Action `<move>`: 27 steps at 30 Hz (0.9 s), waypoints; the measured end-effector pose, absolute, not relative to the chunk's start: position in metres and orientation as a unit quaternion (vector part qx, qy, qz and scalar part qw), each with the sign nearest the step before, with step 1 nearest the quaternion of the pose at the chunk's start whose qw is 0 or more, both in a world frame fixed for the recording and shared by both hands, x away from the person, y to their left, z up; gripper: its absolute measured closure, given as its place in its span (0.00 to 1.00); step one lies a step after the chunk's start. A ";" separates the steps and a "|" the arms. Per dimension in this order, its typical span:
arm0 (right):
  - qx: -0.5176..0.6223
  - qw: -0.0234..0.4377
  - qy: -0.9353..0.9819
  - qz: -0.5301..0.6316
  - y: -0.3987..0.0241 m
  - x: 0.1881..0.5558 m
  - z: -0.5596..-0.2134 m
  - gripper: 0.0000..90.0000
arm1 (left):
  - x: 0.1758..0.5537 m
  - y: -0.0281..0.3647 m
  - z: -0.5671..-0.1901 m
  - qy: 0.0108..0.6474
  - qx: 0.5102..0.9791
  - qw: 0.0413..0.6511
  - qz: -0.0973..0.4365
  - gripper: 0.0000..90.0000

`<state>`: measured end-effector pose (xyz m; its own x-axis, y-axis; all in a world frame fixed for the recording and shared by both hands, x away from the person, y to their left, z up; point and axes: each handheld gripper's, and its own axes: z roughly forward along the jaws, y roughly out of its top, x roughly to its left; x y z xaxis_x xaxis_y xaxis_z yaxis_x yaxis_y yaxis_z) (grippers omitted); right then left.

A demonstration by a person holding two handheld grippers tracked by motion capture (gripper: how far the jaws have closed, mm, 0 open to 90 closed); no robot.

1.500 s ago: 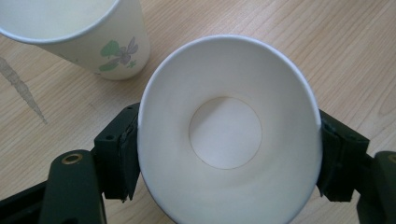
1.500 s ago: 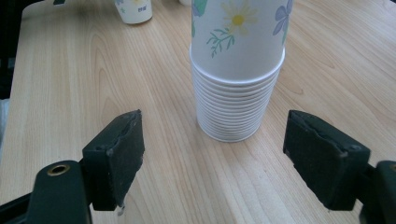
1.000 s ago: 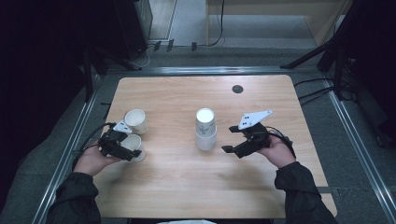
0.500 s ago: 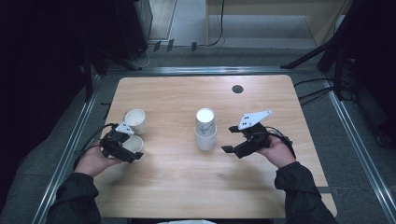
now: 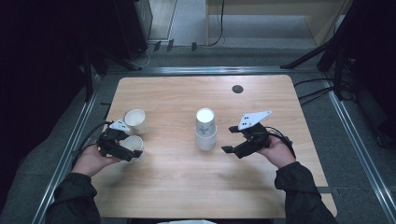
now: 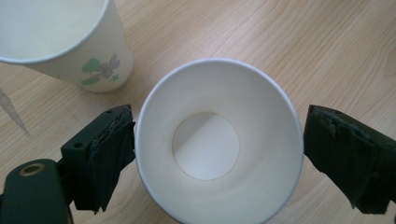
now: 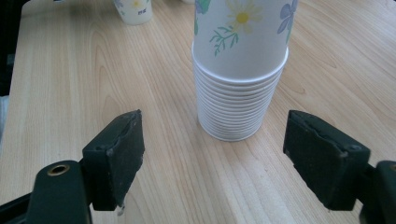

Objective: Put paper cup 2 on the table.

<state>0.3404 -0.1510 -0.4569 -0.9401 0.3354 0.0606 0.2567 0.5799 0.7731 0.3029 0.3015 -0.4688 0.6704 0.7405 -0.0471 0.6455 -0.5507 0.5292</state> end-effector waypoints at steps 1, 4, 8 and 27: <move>0.167 0.046 0.888 0.427 -0.151 0.340 -0.457 0.23 | 0.303 0.302 -0.467 0.397 0.873 0.268 0.090 0.11; 0.166 0.044 0.889 0.425 -0.151 0.340 -0.457 0.23 | 0.302 0.303 -0.463 0.399 0.870 0.274 0.092 0.11; 0.166 0.046 0.888 0.426 -0.151 0.340 -0.458 0.23 | 0.302 0.305 -0.457 0.399 0.866 0.284 0.096 0.11; 0.170 0.039 0.893 0.415 -0.154 0.328 -0.466 0.23 | 0.313 0.284 -0.426 0.379 0.857 0.336 0.094 0.10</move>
